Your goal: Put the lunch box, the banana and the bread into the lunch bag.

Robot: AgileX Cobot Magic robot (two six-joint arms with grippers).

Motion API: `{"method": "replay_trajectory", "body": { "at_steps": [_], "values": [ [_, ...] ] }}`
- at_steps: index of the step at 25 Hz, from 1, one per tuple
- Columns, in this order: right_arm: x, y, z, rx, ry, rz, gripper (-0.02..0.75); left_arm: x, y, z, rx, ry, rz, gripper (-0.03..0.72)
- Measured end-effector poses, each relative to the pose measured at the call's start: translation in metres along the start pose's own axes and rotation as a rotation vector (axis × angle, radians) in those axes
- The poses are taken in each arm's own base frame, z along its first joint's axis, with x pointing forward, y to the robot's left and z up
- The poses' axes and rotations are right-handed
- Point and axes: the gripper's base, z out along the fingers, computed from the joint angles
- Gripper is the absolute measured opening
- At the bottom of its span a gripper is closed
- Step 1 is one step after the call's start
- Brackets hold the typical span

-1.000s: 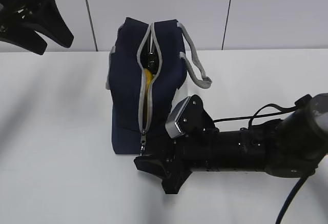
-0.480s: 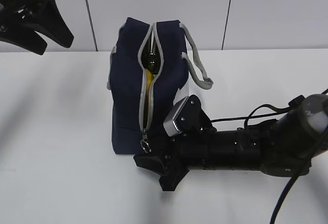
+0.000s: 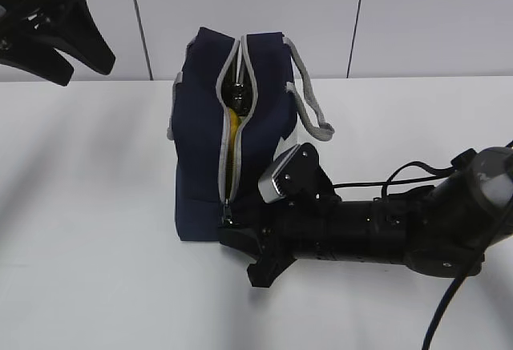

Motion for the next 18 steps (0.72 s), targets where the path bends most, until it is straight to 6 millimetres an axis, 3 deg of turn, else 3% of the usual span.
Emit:
{"method": "replay_trajectory", "body": {
  "at_steps": [3, 10, 18],
  "values": [
    [0.0012, -0.0013, 0.0000, 0.014, 0.013, 0.007, 0.152, 0.0000, 0.0000, 0.0000, 0.000, 0.000, 0.000, 0.434],
    [0.0031, -0.0010, -0.0001, 0.011, 0.034, -0.002, 0.016, 0.0000, 0.0000, 0.0000, 0.000, 0.000, 0.000, 0.434],
    [0.0026, 0.0019, -0.0008, -0.021, 0.044, -0.037, -0.003, 0.0000, 0.0001, 0.0000, -0.001, 0.000, 0.000, 0.434]
  ]
}}
